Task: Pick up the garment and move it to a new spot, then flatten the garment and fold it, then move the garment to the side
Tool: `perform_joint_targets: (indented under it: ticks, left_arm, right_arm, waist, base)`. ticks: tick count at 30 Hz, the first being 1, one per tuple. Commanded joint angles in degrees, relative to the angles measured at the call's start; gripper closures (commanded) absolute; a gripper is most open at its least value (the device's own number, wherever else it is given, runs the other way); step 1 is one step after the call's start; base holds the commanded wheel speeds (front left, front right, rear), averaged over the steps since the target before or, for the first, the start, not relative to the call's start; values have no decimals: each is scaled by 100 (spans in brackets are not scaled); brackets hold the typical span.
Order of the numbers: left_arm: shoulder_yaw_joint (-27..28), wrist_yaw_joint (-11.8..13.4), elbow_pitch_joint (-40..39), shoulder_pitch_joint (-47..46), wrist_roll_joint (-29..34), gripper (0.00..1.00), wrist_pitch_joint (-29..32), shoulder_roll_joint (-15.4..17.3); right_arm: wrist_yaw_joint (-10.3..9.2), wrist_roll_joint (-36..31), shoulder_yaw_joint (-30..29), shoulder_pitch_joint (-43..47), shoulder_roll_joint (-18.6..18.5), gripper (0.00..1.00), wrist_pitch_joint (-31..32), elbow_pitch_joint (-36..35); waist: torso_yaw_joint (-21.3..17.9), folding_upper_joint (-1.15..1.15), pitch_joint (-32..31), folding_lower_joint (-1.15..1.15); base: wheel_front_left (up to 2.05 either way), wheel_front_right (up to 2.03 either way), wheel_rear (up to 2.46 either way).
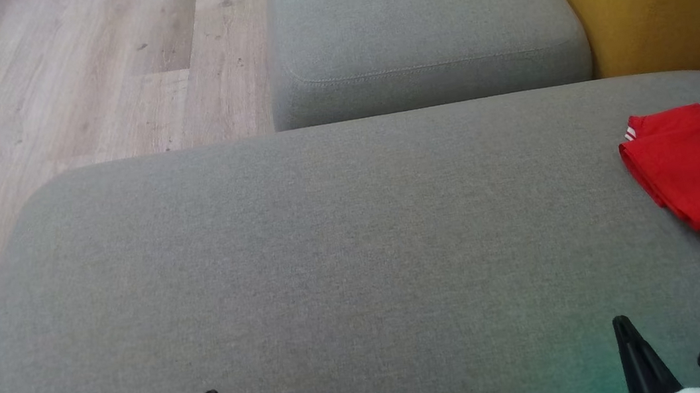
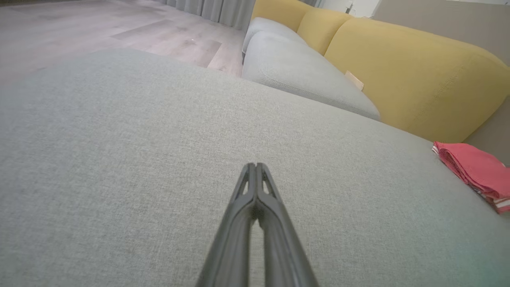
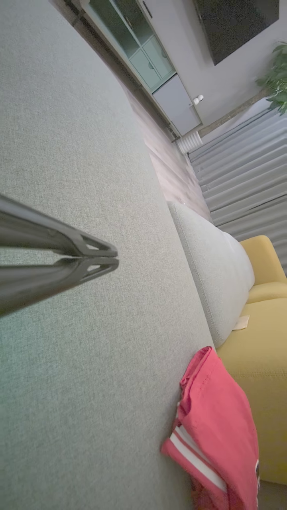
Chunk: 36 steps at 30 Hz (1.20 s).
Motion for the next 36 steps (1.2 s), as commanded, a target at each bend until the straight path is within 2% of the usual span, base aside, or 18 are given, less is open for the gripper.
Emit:
perform_joint_targets:
  ticks: [1, 36]
  left_arm:
    - [110, -44, -151, -304, -207, 100, 49, 49]
    - [547, -360, 52, -929, -2573, 100, 528, 109]
  right_arm:
    - [-1, 210, -43, -318, 10, 100, 53, -198]
    - [-2, 2455, -362, -810, 54, 100, 614, -252]
  waist:
    - [-6, 0, 15, 0]
    - [-113, 0, 287, 0]
  base:
    - [0, 0, 0]
    - [0, 0, 0]
